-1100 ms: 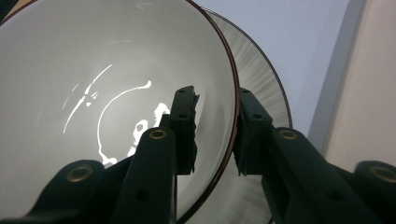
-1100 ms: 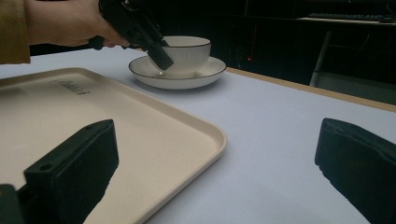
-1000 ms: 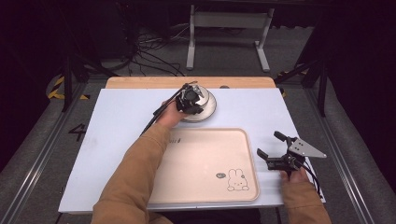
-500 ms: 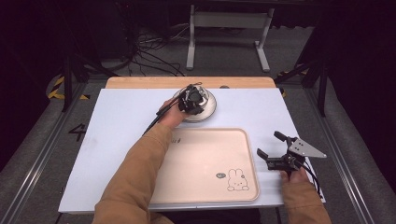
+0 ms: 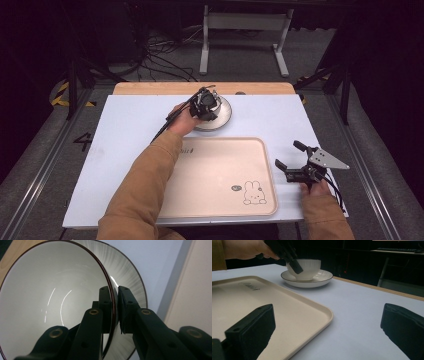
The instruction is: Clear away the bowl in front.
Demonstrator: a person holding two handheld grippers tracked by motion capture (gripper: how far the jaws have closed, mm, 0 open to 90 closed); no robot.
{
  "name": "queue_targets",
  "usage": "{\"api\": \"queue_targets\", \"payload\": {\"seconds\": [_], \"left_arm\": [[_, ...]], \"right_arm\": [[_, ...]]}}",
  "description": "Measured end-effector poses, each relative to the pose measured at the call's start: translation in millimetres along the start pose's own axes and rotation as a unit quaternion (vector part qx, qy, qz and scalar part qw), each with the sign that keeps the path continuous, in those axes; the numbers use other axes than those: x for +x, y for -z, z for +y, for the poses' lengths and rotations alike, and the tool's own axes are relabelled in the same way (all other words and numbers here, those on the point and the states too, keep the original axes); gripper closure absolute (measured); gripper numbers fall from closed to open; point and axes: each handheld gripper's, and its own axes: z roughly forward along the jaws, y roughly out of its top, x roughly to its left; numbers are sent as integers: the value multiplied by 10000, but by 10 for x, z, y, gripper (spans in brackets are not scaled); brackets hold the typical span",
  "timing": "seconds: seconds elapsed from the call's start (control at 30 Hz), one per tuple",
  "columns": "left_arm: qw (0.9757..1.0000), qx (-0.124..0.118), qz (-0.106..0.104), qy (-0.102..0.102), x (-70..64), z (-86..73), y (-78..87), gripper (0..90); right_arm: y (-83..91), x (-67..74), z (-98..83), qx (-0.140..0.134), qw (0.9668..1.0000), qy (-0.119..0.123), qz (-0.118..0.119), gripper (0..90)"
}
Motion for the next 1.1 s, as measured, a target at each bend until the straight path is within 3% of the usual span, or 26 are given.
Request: {"api": "queue_targets", "payload": {"seconds": [0.07,0.23,0.73,1.1], "left_arm": [[10000,-30,-27,61,-24,6,39,824],[9998,-162,-88,-53,-79,39,203,824],[9992,-194,-327,-136,-160,38,561,824],[9979,-72,-438,-473,-342,35,842,825]], "right_arm": [[0,0,0,-4,10000,8,3,3],[-1,-1,0,-4,10000,3,4,3],[-1,1,0,4,10000,-5,-5,3],[-3,-1,0,2,10000,-8,5,3]]}}
